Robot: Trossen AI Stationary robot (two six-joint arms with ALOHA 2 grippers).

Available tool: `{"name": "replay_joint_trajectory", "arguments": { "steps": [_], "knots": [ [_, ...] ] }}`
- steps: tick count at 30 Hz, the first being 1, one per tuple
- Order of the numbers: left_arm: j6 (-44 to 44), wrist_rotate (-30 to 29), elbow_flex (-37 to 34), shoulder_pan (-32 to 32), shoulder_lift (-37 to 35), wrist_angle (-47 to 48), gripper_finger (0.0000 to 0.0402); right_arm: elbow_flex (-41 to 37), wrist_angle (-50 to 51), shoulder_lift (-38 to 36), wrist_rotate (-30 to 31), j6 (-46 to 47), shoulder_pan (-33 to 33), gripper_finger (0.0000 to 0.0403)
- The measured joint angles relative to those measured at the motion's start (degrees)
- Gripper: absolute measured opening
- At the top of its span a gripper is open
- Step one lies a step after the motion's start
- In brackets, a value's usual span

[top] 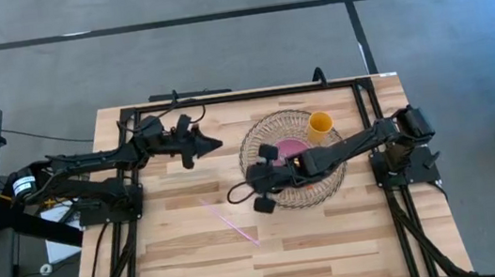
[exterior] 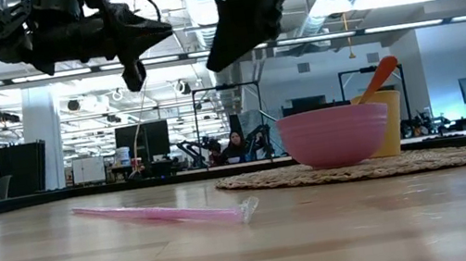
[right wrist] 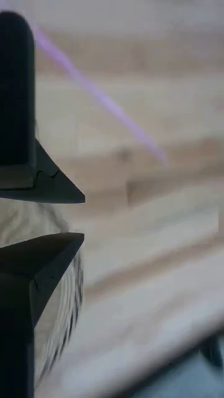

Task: Pick & Place Utensil
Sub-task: Put the pink straw into the yellow cup

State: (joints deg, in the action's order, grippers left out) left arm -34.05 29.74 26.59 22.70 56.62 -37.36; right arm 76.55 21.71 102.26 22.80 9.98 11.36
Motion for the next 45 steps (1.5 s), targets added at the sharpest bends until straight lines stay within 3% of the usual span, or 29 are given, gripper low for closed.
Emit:
{"name": "replay_joint_trajectory", "arguments": {
  "steps": [3,8,18,28,34,42,45],
  "knots": [
    [8.3,7.2,0.0,0.0,0.0,0.0,0.003,0.0,-0.3,0.0,-3.8,0.0,0.1,0.008],
    [14.8,18.6,0.0,0.0,0.0,0.0,0.003,0.0,-1.2,0.0,-3.4,0.1,0.0,0.008],
    [24.1,28.8,-1.9,-3.0,0.0,6.8,0.0032,0.0,-1.2,0.0,-3.3,0.1,-0.6,0.0079],
    [25.4,16.5,-10.7,-10.8,0.0,9.1,0.0063,0.0,-1.2,0.0,-3.3,0.0,-0.7,0.0079],
    [32.7,11.5,-13.9,-14.5,0.0,9.1,0.0072,0.0,-1.2,0.1,-3.3,0.0,-1.7,0.0079],
    [42.8,-5.8,-20.0,-18.7,0.0,9.5,0.0063,0.0,-1.2,0.1,-3.3,0.0,-3.0,0.0079],
    [43.1,-7.8,-22.5,-18.8,0.0,9.6,0.0059,0.0,-1.2,0.1,-3.3,0.1,-3.0,0.0079]
  ]
}}
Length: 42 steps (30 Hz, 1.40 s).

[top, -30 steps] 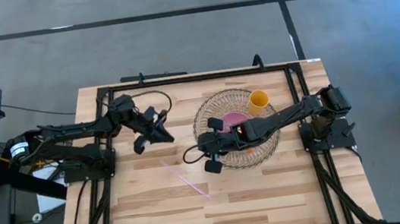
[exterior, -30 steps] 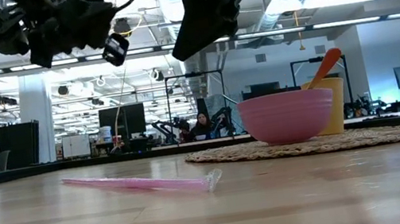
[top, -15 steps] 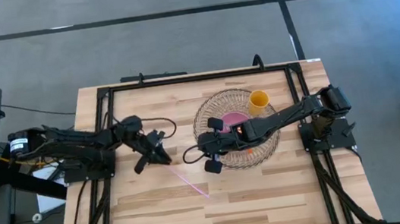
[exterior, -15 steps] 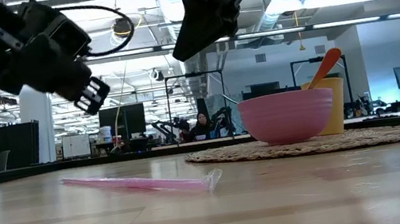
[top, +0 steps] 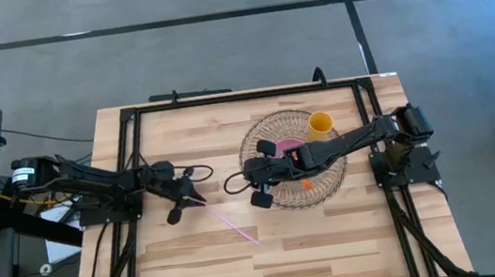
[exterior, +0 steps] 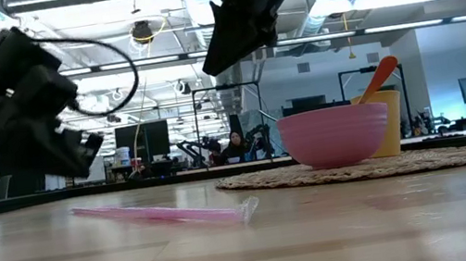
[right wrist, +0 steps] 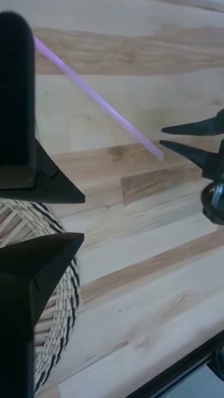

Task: Pick & Place Utensil
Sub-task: Put the pink straw into the yellow cup

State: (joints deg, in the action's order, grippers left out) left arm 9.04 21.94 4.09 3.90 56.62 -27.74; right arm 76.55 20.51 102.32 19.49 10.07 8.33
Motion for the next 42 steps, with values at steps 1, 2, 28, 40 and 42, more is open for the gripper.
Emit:
{"name": "replay_joint_trajectory", "arguments": {
  "steps": [1,2,28,40,42],
  "knots": [
    [-0.1,0.0,-0.6,0.0,0.0,0.0,0.0058,0.0,0.0,0.0,0.0,0.0,-0.1,0.0079],
    [-0.3,-0.1,-1.1,0.0,0.0,-0.1,0.0057,0.0,0.0,0.0,0.0,0.0,-0.2,0.0079],
    [4.4,-4.6,-2.2,0.0,0.9,-1.2,0.01,0.0,-0.1,0.0,-0.1,0.0,-1.7,0.0079],
    [5.8,-4.6,-1.9,0.0,13.4,-7.9,0.0138,0.0,-2.3,0.0,-0.1,0.0,-1.8,0.0079],
    [5.7,-5.1,-2.1,0.0,14.2,-9.9,0.0126,0.0,-2.6,0.0,-0.1,0.0,-1.8,0.0079]
  ]
}}
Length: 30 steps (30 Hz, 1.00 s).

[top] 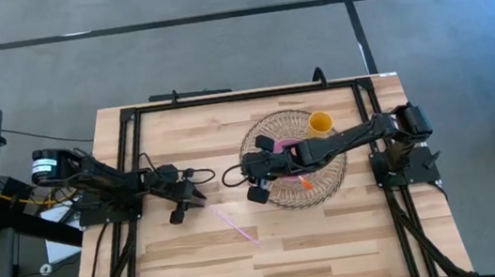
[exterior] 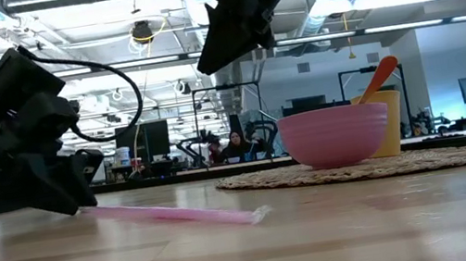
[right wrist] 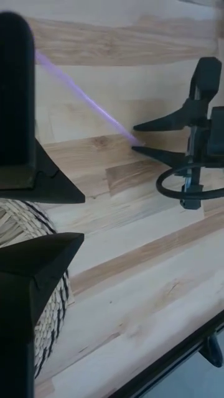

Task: Pick & Place Utensil
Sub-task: Put the pink straw into the yellow cup

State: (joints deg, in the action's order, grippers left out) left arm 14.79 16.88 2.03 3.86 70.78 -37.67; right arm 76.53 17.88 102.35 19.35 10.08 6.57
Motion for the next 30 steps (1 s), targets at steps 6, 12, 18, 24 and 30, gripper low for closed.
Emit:
{"name": "replay_joint_trajectory", "arguments": {
  "steps": [6,12,18,24,30],
  "knots": [
    [0.0,-0.8,0.0,0.0,0.1,-1.8,0.0029,0.0,-0.1,0.0,0.0,0.0,0.0,0.0079],
    [0.0,-1.0,-0.1,0.0,0.2,-6.4,0.0009,0.0,-0.1,0.0,0.0,0.0,0.0,0.0079],
    [-0.1,6.5,-0.1,0.0,0.2,-10.4,0.0006,0.0,0.0,0.0,0.0,0.0,0.0,0.0079],
    [-4.4,20.1,0.3,-0.1,-0.1,-14.7,0.0005,0.0,0.4,0.0,0.0,-0.1,0.0,0.0079],
    [-10.1,22.8,1.3,0.0,-4.0,-16.3,0.0005,-0.1,6.3,-0.6,0.4,-0.3,0.0,0.0079]
  ]
}}
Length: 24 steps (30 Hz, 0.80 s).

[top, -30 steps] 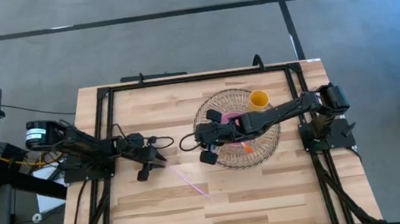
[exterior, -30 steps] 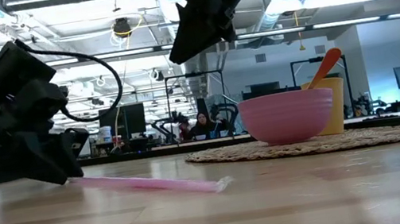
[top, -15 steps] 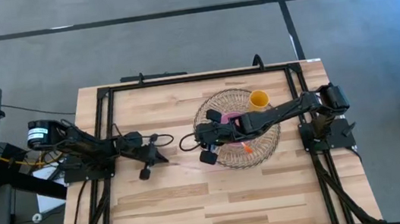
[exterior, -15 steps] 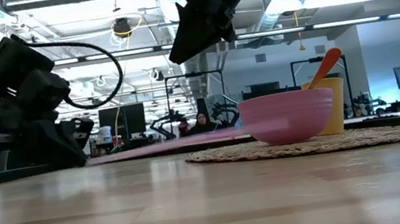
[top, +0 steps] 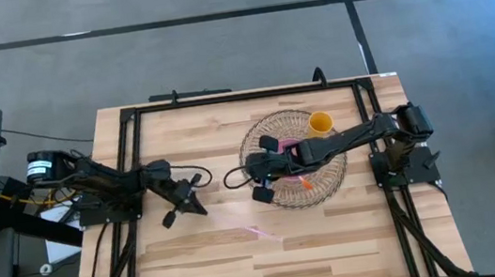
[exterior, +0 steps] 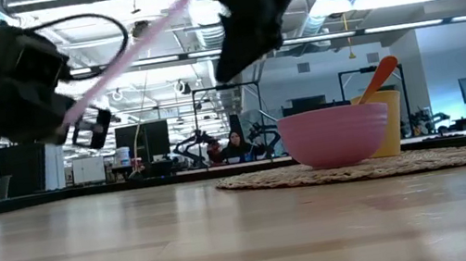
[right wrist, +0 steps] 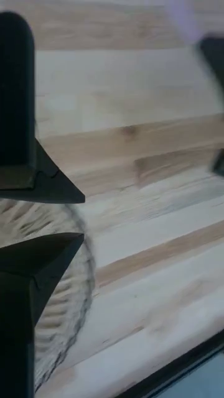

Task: Pick & Place Utensil
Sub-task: Put the pink straw into the yellow cup

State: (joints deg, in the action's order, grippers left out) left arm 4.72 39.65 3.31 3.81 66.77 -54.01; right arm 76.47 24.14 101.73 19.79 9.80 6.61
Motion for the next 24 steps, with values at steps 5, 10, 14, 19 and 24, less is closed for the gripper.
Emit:
{"name": "replay_joint_trajectory", "arguments": {
  "steps": [5,10,14,19,24],
  "knots": [
    [-0.1,-0.9,0.1,0.1,-7.0,-1.5,0.0007,0.0,7.4,-4.9,3.1,-0.1,1.4,0.0079],
    [2.7,-1.7,0.2,1.2,-14.1,-1.8,0.0005,0.0,14.4,-12.2,8.9,-0.6,4.6,0.0079],
    [7.7,-7.3,0.6,2.5,-17.7,-2.6,0.0007,0.0,20.0,-17.5,14.1,-0.8,7.2,0.0079],
    [11.9,-13.5,3.4,4.8,-18.2,-2.7,0.0005,-0.1,25.9,-22.2,17.9,-1.7,8.7,0.0079],
    [12.7,-13.7,8.1,8.1,-15.4,-2.7,0.0008,-6.8,11.4,-25.0,19.9,-15.9,5.9,0.0079]
  ]
}}
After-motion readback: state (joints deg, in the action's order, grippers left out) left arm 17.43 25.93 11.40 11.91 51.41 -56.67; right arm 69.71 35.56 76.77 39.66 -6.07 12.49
